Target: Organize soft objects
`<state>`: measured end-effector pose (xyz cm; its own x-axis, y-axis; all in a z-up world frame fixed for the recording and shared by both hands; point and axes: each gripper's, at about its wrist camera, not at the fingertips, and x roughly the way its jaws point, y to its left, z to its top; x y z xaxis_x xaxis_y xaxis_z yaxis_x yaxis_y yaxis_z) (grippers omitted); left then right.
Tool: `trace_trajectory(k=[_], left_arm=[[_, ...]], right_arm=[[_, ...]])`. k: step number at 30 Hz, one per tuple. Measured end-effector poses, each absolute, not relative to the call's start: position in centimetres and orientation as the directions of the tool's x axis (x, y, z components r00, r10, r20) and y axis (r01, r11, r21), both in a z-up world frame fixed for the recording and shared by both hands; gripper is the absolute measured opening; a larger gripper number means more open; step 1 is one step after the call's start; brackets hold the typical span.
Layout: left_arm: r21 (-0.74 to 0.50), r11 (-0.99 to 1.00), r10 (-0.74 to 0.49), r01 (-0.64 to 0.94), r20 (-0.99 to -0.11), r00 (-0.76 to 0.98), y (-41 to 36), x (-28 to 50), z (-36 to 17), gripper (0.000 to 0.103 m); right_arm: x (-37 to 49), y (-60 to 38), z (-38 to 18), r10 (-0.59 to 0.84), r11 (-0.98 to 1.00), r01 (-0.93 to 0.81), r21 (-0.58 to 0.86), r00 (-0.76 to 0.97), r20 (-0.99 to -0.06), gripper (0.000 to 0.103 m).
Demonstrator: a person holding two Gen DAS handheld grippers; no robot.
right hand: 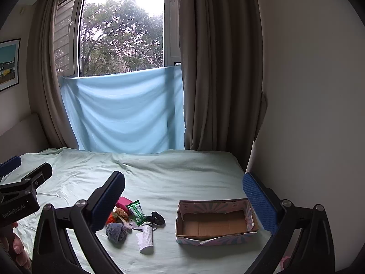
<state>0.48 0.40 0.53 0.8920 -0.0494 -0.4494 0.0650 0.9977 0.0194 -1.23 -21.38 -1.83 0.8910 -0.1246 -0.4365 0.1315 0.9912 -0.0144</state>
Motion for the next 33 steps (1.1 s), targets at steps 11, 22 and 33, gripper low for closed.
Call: trace_trajectory(k=[11,22,33], left_arm=[[0.023,0.997,-0.056,0.074,-0.452,0.890,0.28,0.50,0.41,0.103],[0.021,0.997,-0.056,0.074,-0.459,0.887,0.26,0.63,0.14,0.103],[0.023,0.997,-0.051,0.070,-0.460,0.886,0.28,0.58,0.05,0.103]], right_arm=[[-1.28,-20.95,-1.63,-0.127,0.991,0.130,-0.023,0.893,-0.433,0.103],[-1.09,-20.96,-1.54,-0.123,0.992,0.126,-0.021,0.891,-0.437,0.103],[-1.09,-20.71,-1.57,-0.121,0.992,0.126,-0.018,0.891,-0.438,0.103]])
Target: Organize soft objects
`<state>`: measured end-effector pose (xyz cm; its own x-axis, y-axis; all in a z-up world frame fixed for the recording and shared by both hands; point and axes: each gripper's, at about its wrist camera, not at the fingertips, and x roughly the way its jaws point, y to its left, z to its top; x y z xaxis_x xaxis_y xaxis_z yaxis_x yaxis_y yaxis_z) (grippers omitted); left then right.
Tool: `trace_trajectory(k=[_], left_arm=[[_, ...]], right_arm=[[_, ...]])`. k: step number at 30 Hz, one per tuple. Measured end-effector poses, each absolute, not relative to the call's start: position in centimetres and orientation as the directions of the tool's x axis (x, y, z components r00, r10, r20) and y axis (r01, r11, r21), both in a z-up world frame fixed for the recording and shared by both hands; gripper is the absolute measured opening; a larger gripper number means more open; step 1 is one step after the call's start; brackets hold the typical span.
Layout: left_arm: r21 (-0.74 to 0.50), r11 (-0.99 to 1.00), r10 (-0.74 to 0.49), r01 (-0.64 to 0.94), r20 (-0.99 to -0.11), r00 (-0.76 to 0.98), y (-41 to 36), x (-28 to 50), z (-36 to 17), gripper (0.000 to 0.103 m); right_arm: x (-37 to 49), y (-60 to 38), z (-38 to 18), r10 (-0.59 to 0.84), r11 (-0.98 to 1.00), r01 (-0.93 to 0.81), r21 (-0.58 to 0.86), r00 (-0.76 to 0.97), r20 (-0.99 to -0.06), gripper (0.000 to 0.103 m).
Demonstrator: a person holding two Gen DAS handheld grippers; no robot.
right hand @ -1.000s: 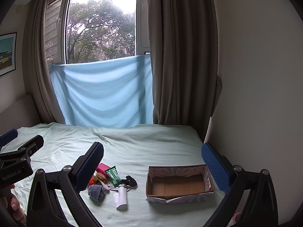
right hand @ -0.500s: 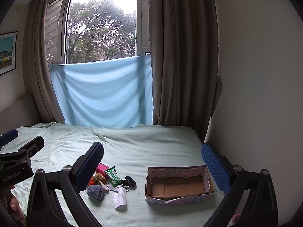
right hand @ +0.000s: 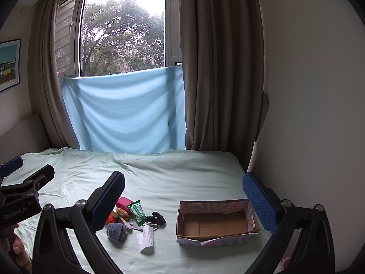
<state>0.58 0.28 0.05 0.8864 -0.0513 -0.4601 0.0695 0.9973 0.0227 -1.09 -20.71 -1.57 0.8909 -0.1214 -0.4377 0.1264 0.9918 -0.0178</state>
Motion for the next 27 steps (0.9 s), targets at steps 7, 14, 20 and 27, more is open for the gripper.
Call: trace_trajectory(k=[7,14,20,27], left_arm=[[0.001,0.999,-0.040,0.046,-0.467,0.883,1.0,0.6,0.1,0.103],[-0.021,0.999,0.030,-0.048,-0.525,0.851,3.8,0.9,-1.5,0.103],[-0.016,0.997,0.054,-0.077,-0.578,0.814,7.2,1.4,-5.2,0.103],[-0.035,0.999,-0.028,0.007,-0.657,0.753,10.7,4.8,-11.3,0.103]], right_arm=[[-0.9,-20.5,-1.6,-0.113,0.993,0.116,-0.021,0.887,-0.448,0.103],[0.8,-20.1,-2.7,-0.030,0.999,0.042,0.014,0.871,-0.490,0.103],[2.8,-18.0,-5.7,0.016,1.000,-0.003,0.026,0.848,-0.529,0.103],[5.5,-14.3,-10.8,0.005,0.999,0.021,0.035,0.794,-0.607,0.103]])
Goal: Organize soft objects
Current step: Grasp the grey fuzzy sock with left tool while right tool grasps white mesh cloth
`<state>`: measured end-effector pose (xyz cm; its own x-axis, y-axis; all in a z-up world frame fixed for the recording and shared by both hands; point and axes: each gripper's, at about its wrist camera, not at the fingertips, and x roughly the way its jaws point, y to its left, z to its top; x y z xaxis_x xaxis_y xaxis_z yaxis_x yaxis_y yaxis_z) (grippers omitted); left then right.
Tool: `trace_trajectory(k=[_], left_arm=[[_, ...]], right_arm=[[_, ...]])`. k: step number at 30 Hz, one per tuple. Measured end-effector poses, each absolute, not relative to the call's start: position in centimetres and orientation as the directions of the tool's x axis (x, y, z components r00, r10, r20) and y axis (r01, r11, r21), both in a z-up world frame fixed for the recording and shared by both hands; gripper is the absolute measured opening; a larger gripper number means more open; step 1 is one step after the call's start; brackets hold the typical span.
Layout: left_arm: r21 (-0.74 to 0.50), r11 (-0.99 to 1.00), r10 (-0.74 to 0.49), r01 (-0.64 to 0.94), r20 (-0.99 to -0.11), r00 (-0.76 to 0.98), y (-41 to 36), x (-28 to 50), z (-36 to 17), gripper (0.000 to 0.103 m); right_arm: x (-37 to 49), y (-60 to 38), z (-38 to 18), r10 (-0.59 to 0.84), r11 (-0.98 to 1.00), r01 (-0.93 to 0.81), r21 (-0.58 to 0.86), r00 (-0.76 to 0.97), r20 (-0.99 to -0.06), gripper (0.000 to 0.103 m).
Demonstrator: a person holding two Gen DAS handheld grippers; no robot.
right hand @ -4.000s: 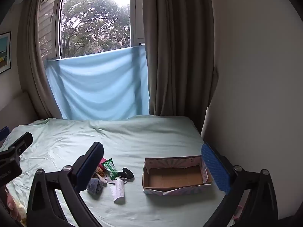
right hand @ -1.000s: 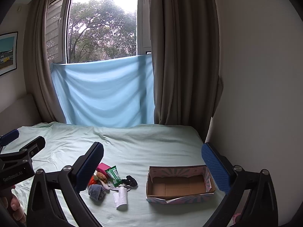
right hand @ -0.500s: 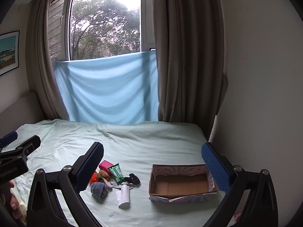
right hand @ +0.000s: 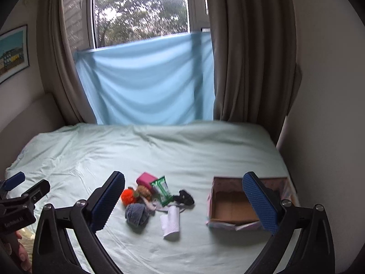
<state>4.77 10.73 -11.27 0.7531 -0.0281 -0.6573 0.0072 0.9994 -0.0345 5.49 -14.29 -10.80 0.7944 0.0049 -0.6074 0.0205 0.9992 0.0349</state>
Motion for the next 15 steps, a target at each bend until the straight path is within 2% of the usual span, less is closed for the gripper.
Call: trace_trajectory(k=[15], left_arm=[[-0.070,0.965,-0.212,0.253,-0.773,0.598,12.3,15.7,-29.5,0.103]], right_arm=[[12.1,-10.1,-28.5,-0.068,0.985,0.160,0.059,0.690,-0.721,0.102]])
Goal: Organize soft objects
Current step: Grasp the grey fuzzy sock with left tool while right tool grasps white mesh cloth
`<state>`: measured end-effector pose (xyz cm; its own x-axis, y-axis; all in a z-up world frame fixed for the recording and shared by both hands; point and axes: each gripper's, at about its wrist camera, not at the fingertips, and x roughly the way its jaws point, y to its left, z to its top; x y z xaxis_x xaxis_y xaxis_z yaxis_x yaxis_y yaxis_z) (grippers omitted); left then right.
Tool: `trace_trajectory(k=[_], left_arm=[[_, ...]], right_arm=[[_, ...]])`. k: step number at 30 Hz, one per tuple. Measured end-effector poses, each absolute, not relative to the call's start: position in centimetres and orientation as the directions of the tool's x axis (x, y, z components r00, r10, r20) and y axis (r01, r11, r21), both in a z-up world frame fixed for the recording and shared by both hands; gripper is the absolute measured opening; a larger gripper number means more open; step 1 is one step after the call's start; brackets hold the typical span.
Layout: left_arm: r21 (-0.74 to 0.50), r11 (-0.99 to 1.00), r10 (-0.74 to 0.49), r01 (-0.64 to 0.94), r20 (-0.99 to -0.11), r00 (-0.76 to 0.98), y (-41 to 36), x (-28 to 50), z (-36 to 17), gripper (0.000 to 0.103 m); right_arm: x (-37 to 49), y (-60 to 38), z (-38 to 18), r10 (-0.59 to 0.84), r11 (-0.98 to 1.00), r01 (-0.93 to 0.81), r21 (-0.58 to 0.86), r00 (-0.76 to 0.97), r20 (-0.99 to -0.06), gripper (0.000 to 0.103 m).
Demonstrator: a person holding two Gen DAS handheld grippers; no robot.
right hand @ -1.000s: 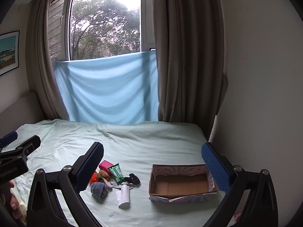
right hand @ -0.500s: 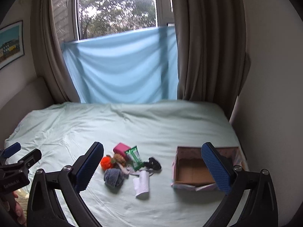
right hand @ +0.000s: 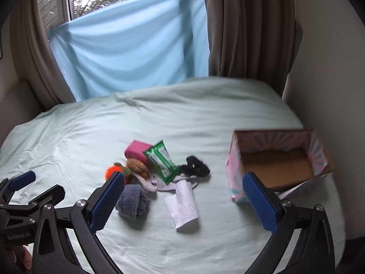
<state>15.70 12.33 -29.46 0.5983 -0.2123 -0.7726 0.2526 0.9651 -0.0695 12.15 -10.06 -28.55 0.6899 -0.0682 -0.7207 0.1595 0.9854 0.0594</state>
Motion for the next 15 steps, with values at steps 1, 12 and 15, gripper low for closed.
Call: trace_trajectory(k=[1,12,15], left_arm=[[-0.075,0.960,-0.226,0.269,-0.777,0.588,12.1,16.3,-31.0,0.103],[-0.092,0.915,-0.296,0.392,-0.813,0.502,8.7,20.4,-44.1,0.100],[-0.096,0.915,-0.296,0.392,-0.819,0.491,8.4,21.4,-46.1,0.097]], right_arm=[[12.6,-10.1,-30.2,-0.069,0.983,0.169,0.065,0.683,-0.727,0.102],[15.2,-11.8,-44.9,-0.082,0.964,0.251,0.086,0.591,-0.802,0.072],[15.8,-12.2,-47.1,-0.061,0.962,0.250,0.109,0.588,-0.807,0.069]])
